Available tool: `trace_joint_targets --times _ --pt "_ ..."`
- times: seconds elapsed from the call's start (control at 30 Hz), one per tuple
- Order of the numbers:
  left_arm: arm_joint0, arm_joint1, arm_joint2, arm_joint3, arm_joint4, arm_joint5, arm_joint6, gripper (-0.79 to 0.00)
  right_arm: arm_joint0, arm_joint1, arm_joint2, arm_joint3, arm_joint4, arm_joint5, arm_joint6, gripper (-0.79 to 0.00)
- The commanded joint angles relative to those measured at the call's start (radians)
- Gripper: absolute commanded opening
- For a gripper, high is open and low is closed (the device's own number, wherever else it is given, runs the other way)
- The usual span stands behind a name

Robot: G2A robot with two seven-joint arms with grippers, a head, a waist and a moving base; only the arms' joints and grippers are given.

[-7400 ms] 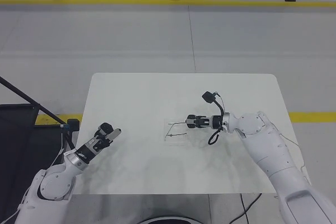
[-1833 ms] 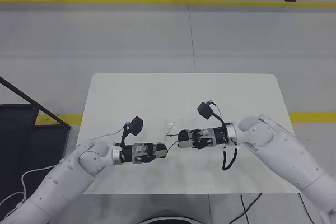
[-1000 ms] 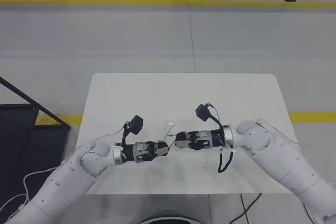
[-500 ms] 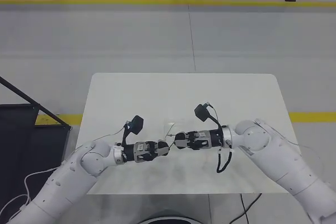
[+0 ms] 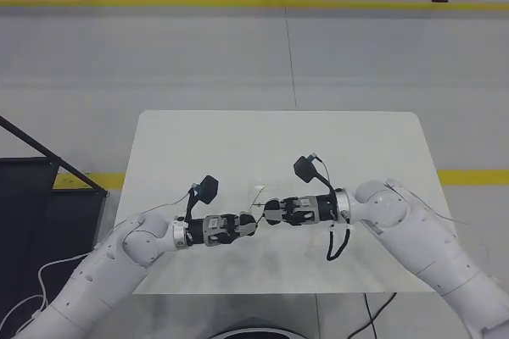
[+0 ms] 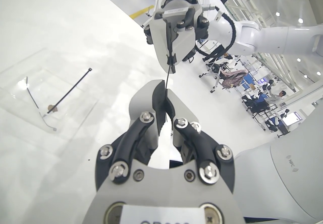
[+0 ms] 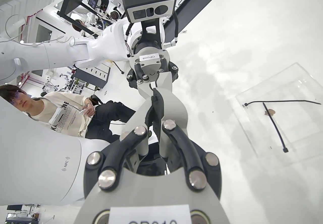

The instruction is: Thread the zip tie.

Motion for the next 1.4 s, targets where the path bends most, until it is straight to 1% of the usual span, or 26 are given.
trace_joint_targets --times 0.0,0.17,0.43,0.7,0.73,0.8,0.87,0.9,0.97,1.03,1.07,1.17,1.37 --pt "0.002 0.000 -0.005 0.002 0.003 0.000 -0.003 0.000 0.004 -0.001 0.005 -0.001 -0.006 0.007 0.011 -0.785" --pt "0.014 0.004 -0.029 0.000 0.002 -0.010 -0.004 0.000 0.021 -0.002 0.015 -0.009 -0.014 0.037 0.074 -0.785" --pt "0.036 0.009 -0.056 -0.027 0.010 -0.024 -0.022 0.000 0.055 -0.008 0.023 -0.023 -0.035 0.066 0.165 -0.785" --pt "0.036 0.005 -0.052 -0.038 -0.010 -0.019 -0.036 0.000 0.067 -0.018 0.021 -0.038 -0.072 0.067 0.187 -0.785" --pt "0.034 0.004 -0.050 -0.039 -0.012 -0.018 -0.038 -0.037 0.067 -0.020 0.021 -0.039 -0.078 0.069 0.185 -0.785" --pt "0.032 0.001 -0.045 -0.040 -0.012 -0.012 -0.041 -0.058 0.067 -0.023 0.020 -0.043 -0.088 0.075 0.180 -0.785" --pt "0.028 -0.001 -0.041 -0.040 -0.010 -0.006 -0.045 -0.175 0.067 -0.025 0.019 -0.045 -0.097 0.079 0.177 -0.785" --pt "0.026 -0.003 -0.038 -0.040 -0.010 -0.004 -0.046 -0.212 0.066 -0.026 0.020 -0.045 -0.100 0.081 0.175 -0.785" --pt "0.023 -0.005 -0.035 -0.038 -0.008 0.001 -0.049 -0.259 0.066 -0.028 0.020 -0.046 -0.106 0.083 0.174 -0.785" --pt "0.020 -0.008 -0.032 -0.036 -0.007 0.005 -0.050 -0.345 0.065 -0.030 0.021 -0.047 -0.111 0.084 0.174 -0.785" --pt "0.018 -0.009 -0.030 -0.036 -0.005 0.007 -0.051 -0.372 0.064 -0.031 0.022 -0.047 -0.112 0.085 0.175 -0.785" --pt "0.014 -0.012 -0.029 -0.033 0.002 0.014 -0.050 -0.428 0.064 -0.033 0.024 -0.046 -0.117 0.088 0.177 -0.785" --pt "0.012 -0.017 -0.028 -0.029 0.005 0.022 -0.047 -0.437 0.061 -0.037 0.027 -0.048 -0.131 0.096 0.182 -0.785"
